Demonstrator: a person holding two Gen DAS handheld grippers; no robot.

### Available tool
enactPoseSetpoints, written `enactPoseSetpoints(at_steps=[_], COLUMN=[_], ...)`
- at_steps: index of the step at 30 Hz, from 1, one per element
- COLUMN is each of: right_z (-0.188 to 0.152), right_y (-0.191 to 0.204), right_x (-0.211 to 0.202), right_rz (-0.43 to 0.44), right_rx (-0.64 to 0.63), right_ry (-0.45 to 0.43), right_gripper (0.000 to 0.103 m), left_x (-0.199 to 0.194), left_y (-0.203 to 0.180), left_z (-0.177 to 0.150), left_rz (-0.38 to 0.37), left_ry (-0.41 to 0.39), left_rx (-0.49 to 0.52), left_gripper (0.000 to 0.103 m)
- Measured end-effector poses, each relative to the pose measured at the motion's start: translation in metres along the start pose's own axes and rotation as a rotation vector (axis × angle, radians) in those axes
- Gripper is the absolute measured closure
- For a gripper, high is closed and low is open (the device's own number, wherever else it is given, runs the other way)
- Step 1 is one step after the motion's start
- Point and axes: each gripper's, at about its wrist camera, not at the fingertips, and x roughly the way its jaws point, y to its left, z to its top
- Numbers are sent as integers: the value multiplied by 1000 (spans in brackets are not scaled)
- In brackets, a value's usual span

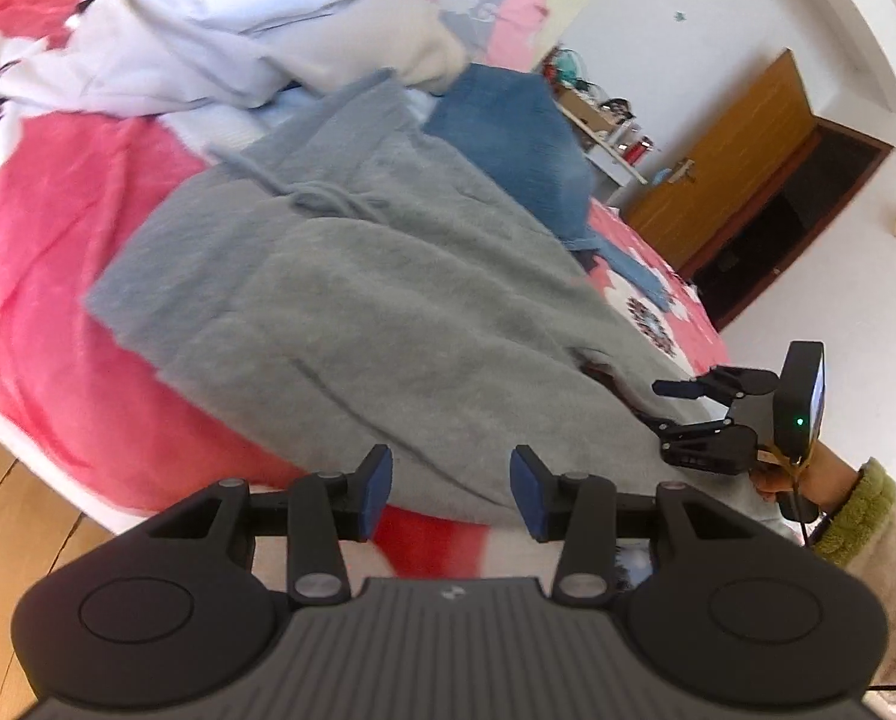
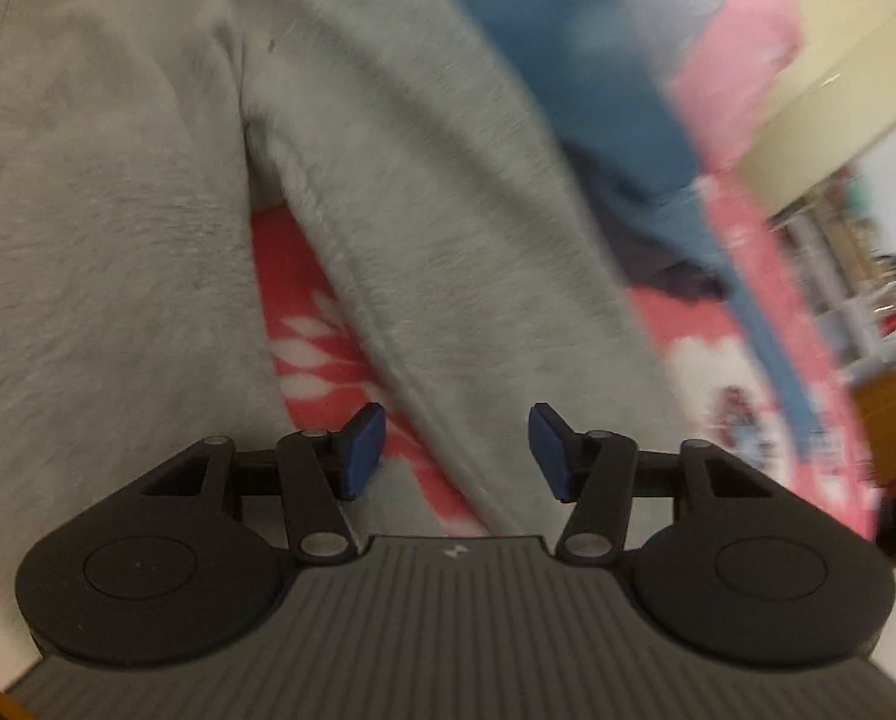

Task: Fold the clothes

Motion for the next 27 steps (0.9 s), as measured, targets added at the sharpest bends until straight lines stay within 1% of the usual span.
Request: enactPoseSetpoints(at_steps=[1,2,3,5,8,10,11,13,15,16,17,19,21,24,26,27], right_z=[1,2,2,1,-7,-16,-21,-27,-29,-30,-34,-50,-76,-126,-167,-186], right_y=[-4,-10,-16,-25,-33,-37,-37,-32,-31,-36,-43,-58,-68,-63,-48,-38], right_x=[4,4,2,-7,-27,-28,-24,-15,-19,-28,-36,-54,-72,-104,-123,-129], right_rz=[21,53,75,86,156,215,237,244,235,230,224,203,205,269,319,349], right_rx=[34,89,150,256,388,456,481,495,503,530,578,729,904,1154,1329,1417], right_ry=[-6,-14,-18,-44,-78,-65,-57,-51,-71,-94,-132,-208,-266,-380,-445,-475], right_gripper=[62,88,99,100,100,100,99,97,93,87,76,62,61,56,48,46], left_x=[1,2,4,8,14,18,19,21,19,17,15,12,8,4,3,3], left_y=[5,10,13,20,29,31,31,31,32,33,33,37,40,46,52,55], left_z=[1,2,3,5,8,9,10,12,12,13,12,12,12,9,7,6], left_rz=[5,9,11,13,17,13,14,20,28,32,38,53,69,80,76,67], left_ry=[-5,-8,-7,-5,-1,1,1,1,-6,-12,-16,-18,-28,-43,-48,-49], left_rx=[-13,-23,-30,-43,-61,-59,-59,-58,-56,-54,-55,-66,-85,-122,-157,-179], left_gripper=[59,59,59,59,59,59,59,59,59,59,58,58,58,55,51,51])
